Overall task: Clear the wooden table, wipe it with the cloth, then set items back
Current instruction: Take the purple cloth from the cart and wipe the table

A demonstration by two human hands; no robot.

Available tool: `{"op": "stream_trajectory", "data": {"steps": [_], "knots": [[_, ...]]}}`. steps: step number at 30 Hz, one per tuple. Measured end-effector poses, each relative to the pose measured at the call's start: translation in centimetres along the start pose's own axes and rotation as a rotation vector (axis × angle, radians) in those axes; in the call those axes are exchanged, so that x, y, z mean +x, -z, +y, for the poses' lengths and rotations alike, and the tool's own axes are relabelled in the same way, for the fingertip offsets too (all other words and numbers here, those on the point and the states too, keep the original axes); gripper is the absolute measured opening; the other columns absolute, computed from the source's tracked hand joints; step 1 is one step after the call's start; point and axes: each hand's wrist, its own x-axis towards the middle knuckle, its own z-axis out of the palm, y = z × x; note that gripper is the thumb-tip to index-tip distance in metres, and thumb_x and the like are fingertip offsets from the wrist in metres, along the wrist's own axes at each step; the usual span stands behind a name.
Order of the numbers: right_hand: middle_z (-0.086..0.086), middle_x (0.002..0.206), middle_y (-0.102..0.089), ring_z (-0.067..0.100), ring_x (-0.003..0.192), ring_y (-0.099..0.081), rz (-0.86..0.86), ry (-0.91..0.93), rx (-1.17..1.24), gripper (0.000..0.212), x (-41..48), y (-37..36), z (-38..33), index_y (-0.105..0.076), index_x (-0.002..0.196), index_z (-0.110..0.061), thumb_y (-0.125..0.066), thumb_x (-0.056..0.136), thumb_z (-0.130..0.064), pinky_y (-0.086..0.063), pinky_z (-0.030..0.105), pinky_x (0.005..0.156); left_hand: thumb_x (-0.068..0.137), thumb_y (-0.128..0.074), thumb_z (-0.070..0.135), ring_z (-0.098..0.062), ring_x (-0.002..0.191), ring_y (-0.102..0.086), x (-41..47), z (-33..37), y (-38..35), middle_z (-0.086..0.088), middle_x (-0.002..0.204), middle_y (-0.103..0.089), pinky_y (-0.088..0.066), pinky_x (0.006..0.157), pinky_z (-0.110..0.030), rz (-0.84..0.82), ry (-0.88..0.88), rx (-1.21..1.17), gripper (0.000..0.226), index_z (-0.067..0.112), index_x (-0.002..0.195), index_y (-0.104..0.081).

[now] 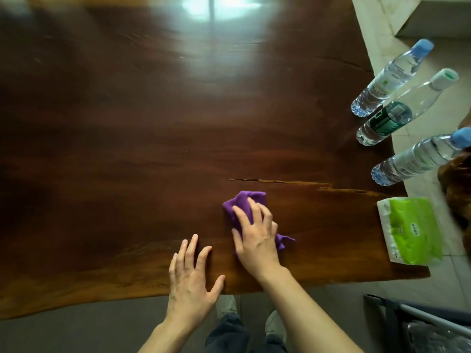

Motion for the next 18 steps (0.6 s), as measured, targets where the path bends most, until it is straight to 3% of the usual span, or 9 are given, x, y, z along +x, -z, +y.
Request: {"op": "stream_trajectory", "data": {"steps": [5, 11, 18], "knots": [[0.000, 0.160, -0.030, 0.023, 0.146, -0.024, -0.148, 0.109, 0.040, 0.055, -1.1, 0.9, 0.3, -0.041, 0.147, -0.033, -0.057, 0.095, -0.038, -0.039, 0.048, 0.110, 0.085, -0.058, 0.062, -0.022, 0.155, 0.002, 0.1, 0.0, 0.5, 0.000, 0.168, -0.006, -0.002, 0.123, -0.044, -0.036, 0.000, 0.001, 0.073, 0.033, 0.148, -0.035], [-0.007, 0.159, -0.028, 0.016, 0.145, -0.019, -0.253, 0.140, 0.135, 0.056, -1.7, 3.3, 1.5, -0.037, 0.147, -0.037, -0.055, 0.095, -0.039, -0.034, 0.041, 0.114, 0.084, -0.062, 0.054, -0.022, 0.152, -0.015, 1.2, 0.4, 1.7, 0.000, 0.161, -0.025, -0.013, 0.123, -0.044, -0.010, 0.017, -0.013, 0.064, 0.030, 0.142, -0.047], [-0.020, 0.148, -0.034, -0.012, 0.133, -0.020, -0.228, 0.064, 0.388, 0.055, -0.3, 5.9, 3.1, -0.043, 0.142, -0.043, -0.064, 0.092, -0.037, -0.020, 0.011, 0.110, 0.083, -0.069, 0.047, -0.024, 0.149, -0.025, 6.5, 1.8, 3.9, -0.003, 0.157, -0.035, -0.022, 0.121, -0.046, 0.072, 0.037, -0.032, 0.063, 0.026, 0.140, -0.052]]}}
